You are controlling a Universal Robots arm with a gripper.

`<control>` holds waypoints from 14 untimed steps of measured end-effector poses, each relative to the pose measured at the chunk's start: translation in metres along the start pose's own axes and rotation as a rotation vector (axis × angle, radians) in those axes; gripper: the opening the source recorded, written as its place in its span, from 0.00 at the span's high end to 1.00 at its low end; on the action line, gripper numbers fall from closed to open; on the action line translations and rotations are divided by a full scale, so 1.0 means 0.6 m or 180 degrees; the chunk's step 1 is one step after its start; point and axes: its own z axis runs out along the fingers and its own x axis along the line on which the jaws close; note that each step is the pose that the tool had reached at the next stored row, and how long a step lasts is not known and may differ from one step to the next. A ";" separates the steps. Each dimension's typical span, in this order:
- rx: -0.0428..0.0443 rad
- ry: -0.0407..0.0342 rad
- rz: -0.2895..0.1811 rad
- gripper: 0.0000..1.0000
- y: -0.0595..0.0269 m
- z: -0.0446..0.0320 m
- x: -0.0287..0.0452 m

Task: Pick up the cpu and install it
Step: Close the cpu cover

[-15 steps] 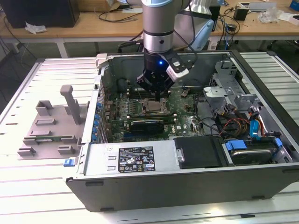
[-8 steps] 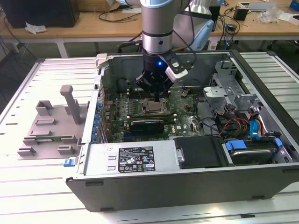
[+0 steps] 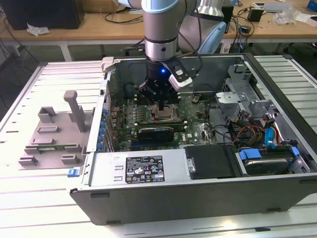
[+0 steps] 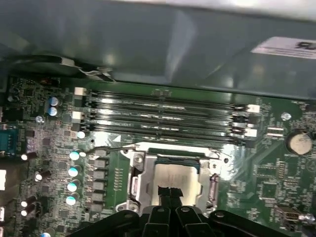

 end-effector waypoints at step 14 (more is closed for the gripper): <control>0.0000 0.0001 0.0021 0.89 0.004 0.028 0.036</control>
